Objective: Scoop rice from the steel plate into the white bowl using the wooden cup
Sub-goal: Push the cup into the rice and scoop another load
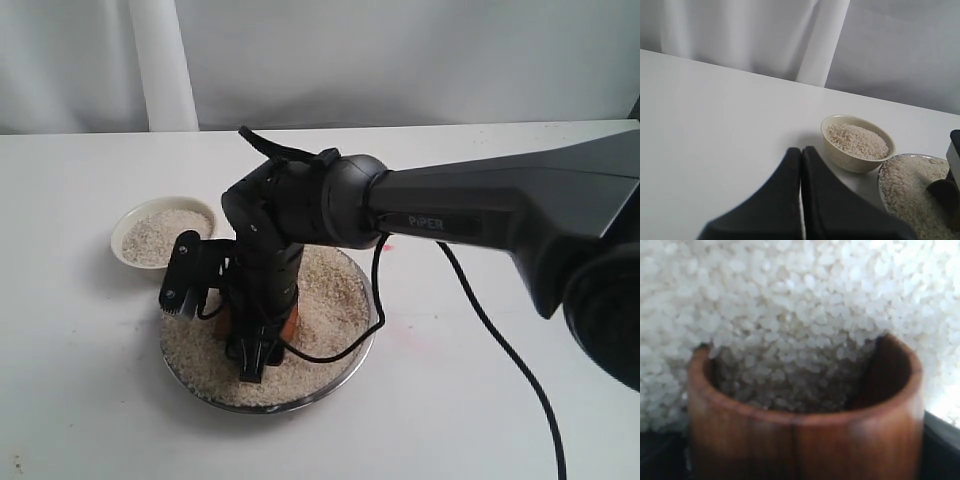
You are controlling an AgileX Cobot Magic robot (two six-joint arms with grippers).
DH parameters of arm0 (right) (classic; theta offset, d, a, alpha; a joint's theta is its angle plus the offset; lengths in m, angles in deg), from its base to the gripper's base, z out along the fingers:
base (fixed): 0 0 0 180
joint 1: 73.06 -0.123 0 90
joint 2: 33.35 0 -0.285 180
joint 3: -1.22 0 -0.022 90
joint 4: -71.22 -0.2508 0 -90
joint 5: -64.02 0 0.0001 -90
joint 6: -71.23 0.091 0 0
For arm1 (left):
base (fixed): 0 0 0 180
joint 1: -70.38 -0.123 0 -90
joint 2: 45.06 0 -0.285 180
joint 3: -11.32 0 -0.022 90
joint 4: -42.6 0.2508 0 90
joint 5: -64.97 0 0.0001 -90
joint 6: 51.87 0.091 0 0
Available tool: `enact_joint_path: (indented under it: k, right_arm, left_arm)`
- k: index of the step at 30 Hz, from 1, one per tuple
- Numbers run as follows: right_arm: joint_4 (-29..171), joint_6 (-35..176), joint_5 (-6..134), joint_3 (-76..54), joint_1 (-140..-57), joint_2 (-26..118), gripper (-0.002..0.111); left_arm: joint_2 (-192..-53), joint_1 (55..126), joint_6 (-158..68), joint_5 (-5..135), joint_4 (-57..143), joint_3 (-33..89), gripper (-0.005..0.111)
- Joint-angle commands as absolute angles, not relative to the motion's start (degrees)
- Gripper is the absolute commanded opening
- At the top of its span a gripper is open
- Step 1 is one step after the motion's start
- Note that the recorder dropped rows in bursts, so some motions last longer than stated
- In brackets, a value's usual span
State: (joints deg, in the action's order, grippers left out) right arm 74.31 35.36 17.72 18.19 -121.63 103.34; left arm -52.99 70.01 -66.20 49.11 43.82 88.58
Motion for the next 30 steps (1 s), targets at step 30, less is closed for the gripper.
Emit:
enact_joint_path:
  k: [30]
  right_arm:
    - [65.7,40.5,78.1,-21.5,-115.1,91.9,0.0]
  left_arm:
    - [-52.8,70.4,-66.4,49.7,43.6,88.5,0.0]
